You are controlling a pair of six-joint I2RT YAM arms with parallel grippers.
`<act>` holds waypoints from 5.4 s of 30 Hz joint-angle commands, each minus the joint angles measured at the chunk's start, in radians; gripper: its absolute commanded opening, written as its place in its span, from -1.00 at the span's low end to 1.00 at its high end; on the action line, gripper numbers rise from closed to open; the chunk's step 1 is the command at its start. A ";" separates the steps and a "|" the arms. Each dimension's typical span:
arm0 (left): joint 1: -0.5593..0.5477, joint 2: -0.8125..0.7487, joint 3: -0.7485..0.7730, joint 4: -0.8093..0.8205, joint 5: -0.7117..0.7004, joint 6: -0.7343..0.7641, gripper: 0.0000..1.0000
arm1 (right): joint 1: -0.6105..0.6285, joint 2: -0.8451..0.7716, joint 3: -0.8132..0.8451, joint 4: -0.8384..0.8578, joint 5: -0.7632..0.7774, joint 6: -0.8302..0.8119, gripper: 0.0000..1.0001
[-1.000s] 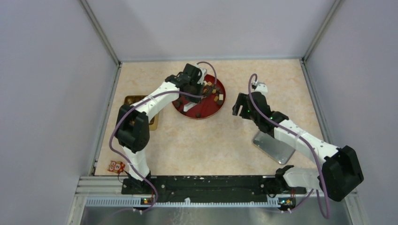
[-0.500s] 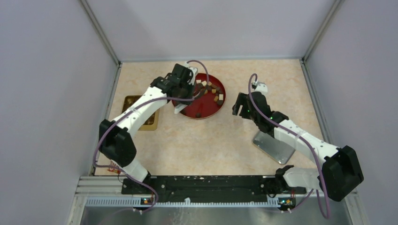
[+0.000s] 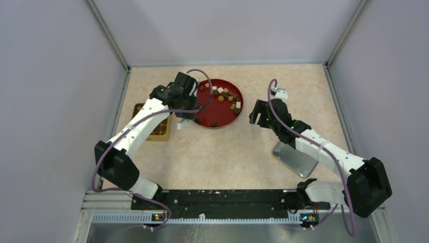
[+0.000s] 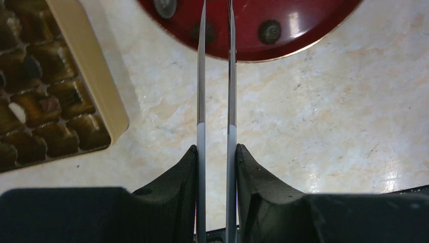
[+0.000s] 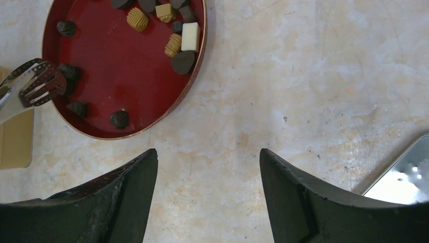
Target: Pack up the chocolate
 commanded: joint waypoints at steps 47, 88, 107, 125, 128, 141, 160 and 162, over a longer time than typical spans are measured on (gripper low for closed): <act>0.420 -0.284 -0.181 -0.237 -0.319 -0.192 -1.00 | -0.010 0.055 -0.020 0.120 -0.062 -0.058 0.44; 0.426 -0.342 -0.221 -0.285 -0.257 -0.187 -1.00 | -0.010 0.053 -0.020 0.116 -0.087 -0.052 0.44; 0.426 -0.330 -0.209 -0.278 -0.271 -0.174 -0.34 | -0.010 0.057 -0.017 0.120 -0.089 -0.058 0.44; 0.426 -0.332 -0.205 -0.277 -0.280 -0.174 -0.36 | -0.010 0.064 -0.020 0.121 -0.090 -0.056 0.44; 0.426 -0.337 -0.181 -0.282 -0.287 -0.176 -0.65 | -0.010 0.064 -0.022 0.121 -0.091 -0.055 0.44; 0.390 -0.306 0.023 -0.109 -0.011 -0.043 -0.81 | -0.010 0.060 -0.015 0.111 -0.080 -0.056 0.44; -0.023 0.067 0.036 0.255 0.071 0.002 -0.40 | -0.011 -0.049 -0.023 -0.001 0.014 -0.043 0.44; -0.024 0.077 0.020 0.282 0.087 0.011 -0.33 | -0.010 -0.051 -0.022 -0.005 0.013 -0.042 0.44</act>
